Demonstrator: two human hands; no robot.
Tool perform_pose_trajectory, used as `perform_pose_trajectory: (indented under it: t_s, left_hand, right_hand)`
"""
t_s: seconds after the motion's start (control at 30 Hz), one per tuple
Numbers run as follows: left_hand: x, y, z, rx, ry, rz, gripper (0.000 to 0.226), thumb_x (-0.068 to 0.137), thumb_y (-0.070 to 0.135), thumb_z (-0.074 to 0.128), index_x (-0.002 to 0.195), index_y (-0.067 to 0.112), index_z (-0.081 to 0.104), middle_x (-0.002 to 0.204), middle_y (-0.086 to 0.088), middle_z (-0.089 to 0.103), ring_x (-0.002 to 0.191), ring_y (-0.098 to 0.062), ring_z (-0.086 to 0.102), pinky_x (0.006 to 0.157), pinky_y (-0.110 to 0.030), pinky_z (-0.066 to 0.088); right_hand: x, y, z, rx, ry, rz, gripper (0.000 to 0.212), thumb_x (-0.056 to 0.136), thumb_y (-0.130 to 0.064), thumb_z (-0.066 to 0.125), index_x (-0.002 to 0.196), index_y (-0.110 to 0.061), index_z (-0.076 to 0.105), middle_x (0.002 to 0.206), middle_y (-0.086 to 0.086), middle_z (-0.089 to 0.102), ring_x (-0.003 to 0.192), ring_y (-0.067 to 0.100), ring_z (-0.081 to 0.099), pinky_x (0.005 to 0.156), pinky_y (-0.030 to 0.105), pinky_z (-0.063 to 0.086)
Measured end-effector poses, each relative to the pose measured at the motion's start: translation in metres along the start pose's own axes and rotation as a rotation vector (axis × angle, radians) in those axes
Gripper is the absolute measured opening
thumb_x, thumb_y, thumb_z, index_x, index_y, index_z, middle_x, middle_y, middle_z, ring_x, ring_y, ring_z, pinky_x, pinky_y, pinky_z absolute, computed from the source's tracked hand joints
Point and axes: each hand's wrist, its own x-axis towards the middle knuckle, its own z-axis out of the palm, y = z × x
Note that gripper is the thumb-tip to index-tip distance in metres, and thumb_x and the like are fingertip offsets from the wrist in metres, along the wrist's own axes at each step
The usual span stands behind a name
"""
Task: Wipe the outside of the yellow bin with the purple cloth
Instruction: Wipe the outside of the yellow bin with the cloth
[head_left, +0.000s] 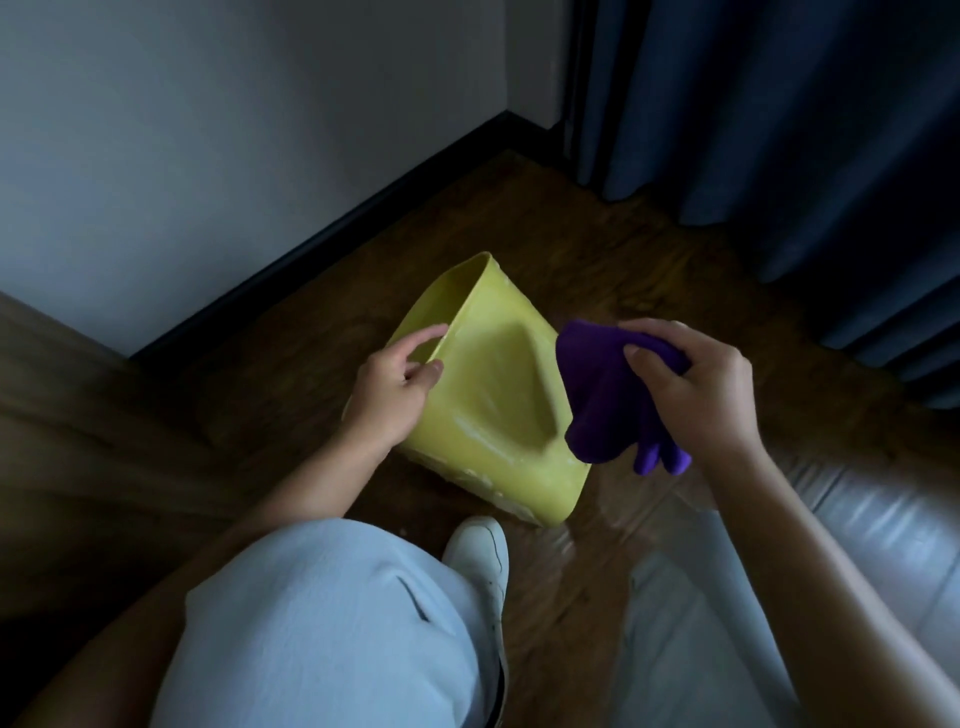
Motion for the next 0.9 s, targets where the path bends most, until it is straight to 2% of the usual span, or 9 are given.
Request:
perform_pose_trajectory:
  t_s: [0.1,0.2,0.3,0.37,0.5,0.57,0.7,0.77,0.9]
  left_hand:
    - [0.0,0.002,0.003,0.044,-0.079,0.004,0.048,0.104,0.024,0.061,0.135,0.059,0.053,0.099,-0.011,0.075,0.086,-0.03,0.069,0.078,-0.035,0.052]
    - [-0.008,0.004,0.005,0.123,-0.238,0.04,0.057,0.105,0.029,0.057,0.147,0.06,0.036,0.129,0.008,0.07,0.116,-0.014,0.066,0.101,-0.05,0.052]
    - [-0.013,0.002,0.01,0.072,-0.291,0.069,0.064,0.105,0.023,0.058,0.152,0.058,0.03,0.131,0.015,0.067,0.119,-0.004,0.064,0.104,-0.041,0.054]
    - [-0.014,-0.002,0.015,-0.004,-0.256,0.06,0.063,0.106,0.017,0.056,0.153,0.055,0.034,0.132,0.009,0.068,0.122,-0.007,0.064,0.106,-0.038,0.052]
    - [-0.02,-0.01,0.022,-0.085,-0.14,0.018,0.057,0.105,0.014,0.056,0.153,0.041,0.044,0.123,0.02,0.072,0.116,0.003,0.065,0.096,-0.02,0.053]
    - [-0.023,-0.014,0.023,-0.102,-0.132,0.007,0.057,0.104,0.012,0.057,0.153,0.039,0.046,0.126,0.018,0.071,0.117,0.002,0.065,0.095,-0.02,0.054]
    - [-0.022,-0.011,0.021,-0.085,-0.138,0.024,0.057,0.105,0.011,0.057,0.155,0.036,0.045,0.129,0.022,0.066,0.123,0.006,0.06,0.097,-0.015,0.05]
    - [-0.02,-0.01,0.021,-0.071,-0.139,0.035,0.056,0.104,0.011,0.057,0.154,0.033,0.046,0.127,0.03,0.065,0.127,0.007,0.057,0.101,-0.014,0.047]
    - [-0.022,-0.009,0.021,-0.079,-0.139,0.05,0.057,0.098,0.023,0.057,0.148,0.048,0.048,0.122,0.038,0.066,0.125,0.006,0.06,0.1,-0.016,0.05]
  right_hand:
    - [0.004,0.001,-0.003,0.004,0.079,0.027,0.025,0.1,-0.025,0.065,0.118,-0.04,0.072,0.1,-0.034,0.065,0.095,-0.014,0.063,0.068,0.011,0.056]
    - [0.008,-0.003,0.004,-0.041,0.132,0.034,0.024,0.1,-0.029,0.065,0.121,-0.038,0.07,0.097,-0.031,0.065,0.09,-0.01,0.064,0.064,0.016,0.057]
    - [0.008,-0.013,0.034,-0.123,0.165,-0.128,0.024,0.098,-0.028,0.065,0.121,-0.028,0.073,0.102,-0.014,0.072,0.084,0.003,0.066,0.075,0.026,0.055]
    - [0.002,-0.017,0.068,-0.094,0.169,-0.184,0.023,0.096,-0.027,0.066,0.116,-0.021,0.076,0.104,-0.002,0.076,0.09,0.016,0.068,0.081,0.031,0.051]
    - [-0.022,-0.015,0.129,0.098,0.19,-0.099,0.025,0.104,-0.027,0.057,0.111,-0.016,0.079,0.101,-0.001,0.078,0.095,0.019,0.065,0.085,0.045,0.052]
    - [-0.031,-0.008,0.145,0.161,0.214,-0.088,0.035,0.107,-0.028,0.048,0.107,-0.017,0.081,0.099,-0.003,0.076,0.1,0.015,0.061,0.09,0.049,0.048]
    - [-0.024,-0.003,0.154,0.073,0.2,-0.153,0.042,0.106,-0.033,0.042,0.109,-0.021,0.082,0.127,0.001,0.07,0.13,0.025,0.054,0.107,0.049,0.037]
    - [-0.016,-0.005,0.156,-0.032,0.14,-0.196,0.041,0.104,-0.037,0.044,0.124,-0.022,0.077,0.145,0.006,0.062,0.146,0.03,0.043,0.117,0.052,0.029]
    - [-0.014,-0.003,0.164,-0.133,0.024,-0.086,0.057,0.104,-0.049,0.04,0.158,-0.031,0.041,0.169,0.001,0.032,0.161,0.025,0.013,0.126,0.058,0.009]
